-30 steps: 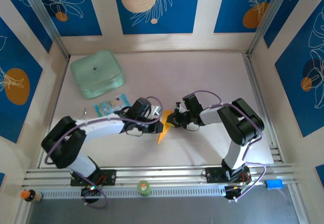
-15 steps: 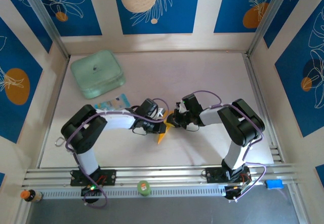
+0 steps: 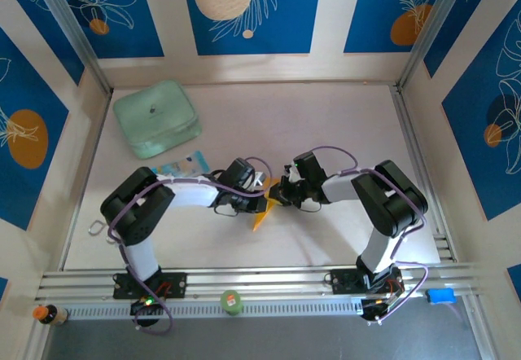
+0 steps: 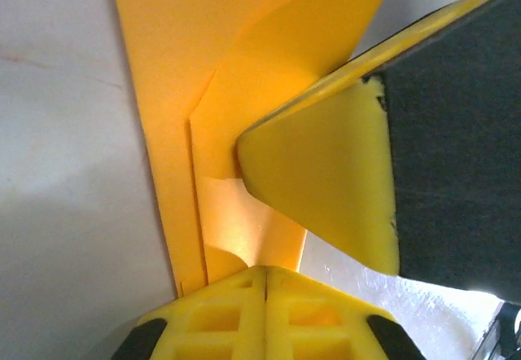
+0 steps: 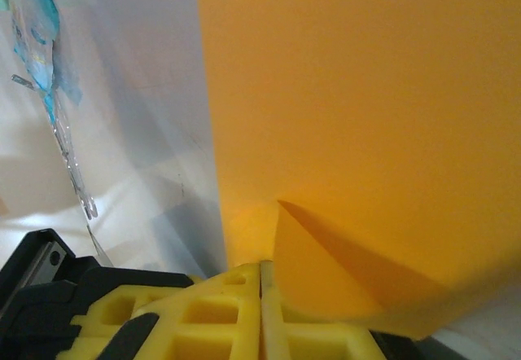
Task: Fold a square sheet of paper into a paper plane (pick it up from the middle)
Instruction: Fold the wing for the fifth time at the center of the table.
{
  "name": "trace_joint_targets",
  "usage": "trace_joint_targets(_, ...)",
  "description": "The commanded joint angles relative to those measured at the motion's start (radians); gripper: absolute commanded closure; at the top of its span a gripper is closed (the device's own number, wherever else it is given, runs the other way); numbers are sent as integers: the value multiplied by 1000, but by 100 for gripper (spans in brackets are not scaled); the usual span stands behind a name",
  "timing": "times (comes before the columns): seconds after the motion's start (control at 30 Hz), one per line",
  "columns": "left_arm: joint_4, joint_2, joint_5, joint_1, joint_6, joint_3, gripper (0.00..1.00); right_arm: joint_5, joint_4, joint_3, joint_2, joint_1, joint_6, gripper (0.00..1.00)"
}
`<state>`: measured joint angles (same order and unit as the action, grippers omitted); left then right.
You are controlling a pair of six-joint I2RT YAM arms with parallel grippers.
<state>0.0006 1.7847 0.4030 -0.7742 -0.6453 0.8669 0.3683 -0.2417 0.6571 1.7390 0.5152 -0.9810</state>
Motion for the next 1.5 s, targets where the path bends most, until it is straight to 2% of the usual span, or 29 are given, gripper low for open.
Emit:
trace_joint_targets(0.0, -104, 34, -32, 8, 17, -29, 100, -50, 146, -43, -9, -5, -13, 91)
trace_joint_targets(0.27, -67, 38, 118, 6, 55, -140, 100, -96, 218, -60, -205, -34, 37, 89)
trace_joint_targets(0.47, -58, 17, 155, 6, 61, -161, 100, -103, 191, -115, -303, -27, 65, 88)
trace_joint_targets(0.7, -62, 22, 130, 4, 40, -146, 100, -91, 122, -89, -220, 56, 62, 89)
trace_joint_targets(0.93, -53, 22, 117, 4, 21, -159, 100, -126, 111, -91, -143, 65, 41, 90)
trace_joint_targets(1.17, -69, 31, 114, 3, 35, -160, 100, -114, 78, -141, -145, -24, 27, 90)
trace_joint_targets(1.47, -63, 44, 115, 4, 32, -161, 100, -169, 176, -107, -147, -112, 39, 90)
